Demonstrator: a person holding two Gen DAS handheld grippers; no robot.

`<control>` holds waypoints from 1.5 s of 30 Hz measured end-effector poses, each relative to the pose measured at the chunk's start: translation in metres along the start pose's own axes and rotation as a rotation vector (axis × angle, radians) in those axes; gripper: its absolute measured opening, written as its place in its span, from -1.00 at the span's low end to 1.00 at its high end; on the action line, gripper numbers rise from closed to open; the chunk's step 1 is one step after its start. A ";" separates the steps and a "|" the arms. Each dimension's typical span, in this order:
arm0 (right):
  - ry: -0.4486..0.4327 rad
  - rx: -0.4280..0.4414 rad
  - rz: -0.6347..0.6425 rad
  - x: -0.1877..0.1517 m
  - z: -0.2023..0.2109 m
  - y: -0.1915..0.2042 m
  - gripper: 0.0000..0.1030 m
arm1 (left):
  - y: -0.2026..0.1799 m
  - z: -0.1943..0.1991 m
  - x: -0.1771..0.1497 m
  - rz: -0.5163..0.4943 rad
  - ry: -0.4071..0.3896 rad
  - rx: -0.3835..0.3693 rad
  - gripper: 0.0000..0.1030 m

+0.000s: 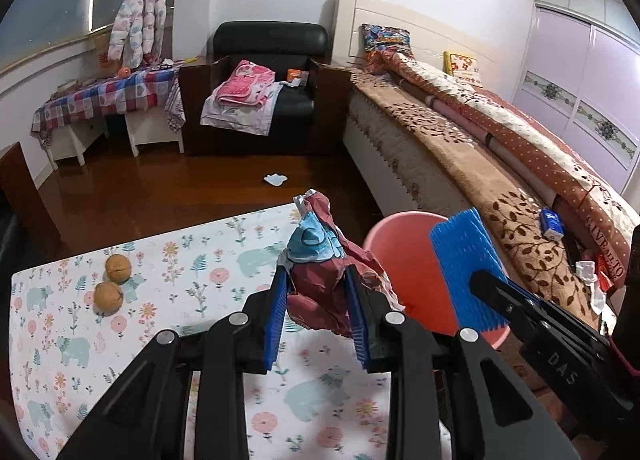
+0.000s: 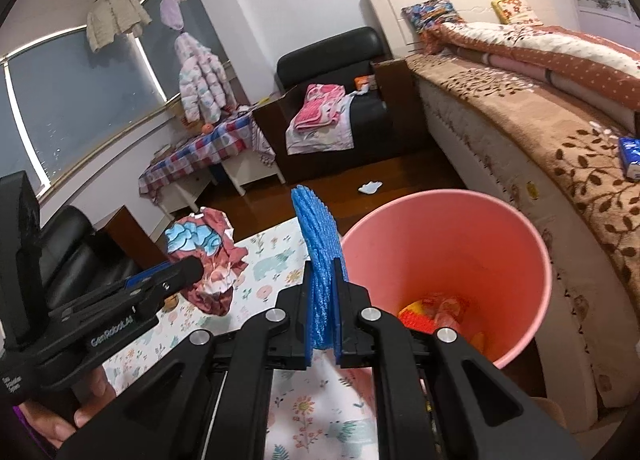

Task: Collect trash
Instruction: 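Carry the wrapper and blue sponge over the pink bucket with both grippers, then open both grippers to drop the wrapper and sponge into the bucket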

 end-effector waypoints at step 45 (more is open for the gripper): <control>0.089 -0.245 -0.021 -0.008 -0.039 -0.103 -0.72 | -0.102 -0.083 -0.036 -0.082 0.124 -0.130 -0.12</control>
Point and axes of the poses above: each gripper's, at about its wrist camera, not at the fingertips, and z roughly against the way its jaws point, y to its left, x to its top, the point moved 5 cm from there along -z, roughly the way its jaws point, and after that the axes turned 13 degrees about -y, right-handed, at the moved point
